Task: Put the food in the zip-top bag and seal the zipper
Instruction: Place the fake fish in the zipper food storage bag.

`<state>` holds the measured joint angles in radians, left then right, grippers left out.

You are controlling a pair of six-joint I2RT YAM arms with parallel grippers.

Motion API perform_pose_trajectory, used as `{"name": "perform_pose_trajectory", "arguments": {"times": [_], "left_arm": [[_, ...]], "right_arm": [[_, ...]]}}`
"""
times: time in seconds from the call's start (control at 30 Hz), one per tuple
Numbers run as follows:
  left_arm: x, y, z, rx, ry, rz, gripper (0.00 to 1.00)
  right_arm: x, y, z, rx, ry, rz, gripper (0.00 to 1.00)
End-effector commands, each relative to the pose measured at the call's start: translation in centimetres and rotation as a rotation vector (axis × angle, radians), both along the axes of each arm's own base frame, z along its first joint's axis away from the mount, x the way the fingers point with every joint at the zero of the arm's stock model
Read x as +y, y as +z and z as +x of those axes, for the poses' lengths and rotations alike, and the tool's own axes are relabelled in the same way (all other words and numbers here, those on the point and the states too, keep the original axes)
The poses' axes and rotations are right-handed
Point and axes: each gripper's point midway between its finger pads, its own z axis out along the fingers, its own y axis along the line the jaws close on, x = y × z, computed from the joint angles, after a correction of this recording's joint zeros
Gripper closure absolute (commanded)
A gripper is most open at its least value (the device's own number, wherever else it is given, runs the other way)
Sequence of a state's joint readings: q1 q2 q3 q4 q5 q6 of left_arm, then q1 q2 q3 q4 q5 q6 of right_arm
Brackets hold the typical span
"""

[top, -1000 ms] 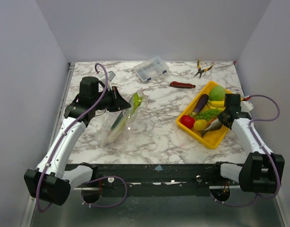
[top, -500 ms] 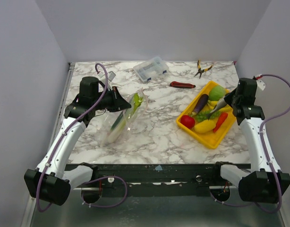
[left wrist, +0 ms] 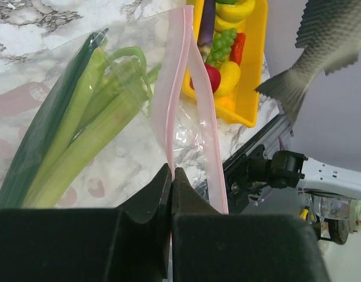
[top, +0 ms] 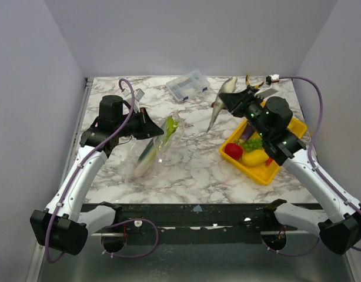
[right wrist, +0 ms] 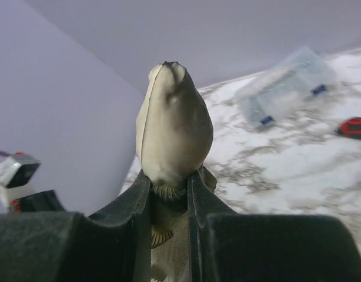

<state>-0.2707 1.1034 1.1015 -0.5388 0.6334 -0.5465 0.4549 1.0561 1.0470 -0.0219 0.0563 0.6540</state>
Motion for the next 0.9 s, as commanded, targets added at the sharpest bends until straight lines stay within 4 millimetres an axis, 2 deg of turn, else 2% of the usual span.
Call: {"name": "perform_pose_trajectory", "arguments": {"times": [0.0,0.13,0.23,0.4,0.5,0.6,0.87], "left_arm": [[-0.4,0.7,-0.4,-0.037,-0.033,-0.022,1.00],[-0.4,0.8,-0.5,-0.041,-0.033,-0.022,1.00],[-0.3,1.0,-0.5,-0.047,-0.028,-0.020,1.00],[0.0,1.4,-0.5,-0.063,-0.009,-0.010,1.00],[0.4,2.0,-0.4,-0.085,0.016,-0.001,1.00],[0.6,2.8,-0.3,-0.109,0.038,-0.002,1.00],[1.1,3.6,0.1,-0.131,0.082,0.006,1.00]], "right_arm": [[4.8,7.1,-0.7,-0.218,0.037,0.107,1.00],[9.6,8.2,-1.2,-0.258,0.045,0.096,1.00],[12.6,8.1,-1.7,-0.286,0.030,0.067,1.00],[15.8,5.7,-2.7,-0.325,-0.034,-0.019,1.00],[16.7,4.3,-3.7,-0.345,-0.054,-0.073,1.00],[16.9,3.1,-4.3,-0.324,-0.040,-0.055,1.00],[18.8,-0.9,-6.0,-0.149,0.080,0.030,1.00]]}}
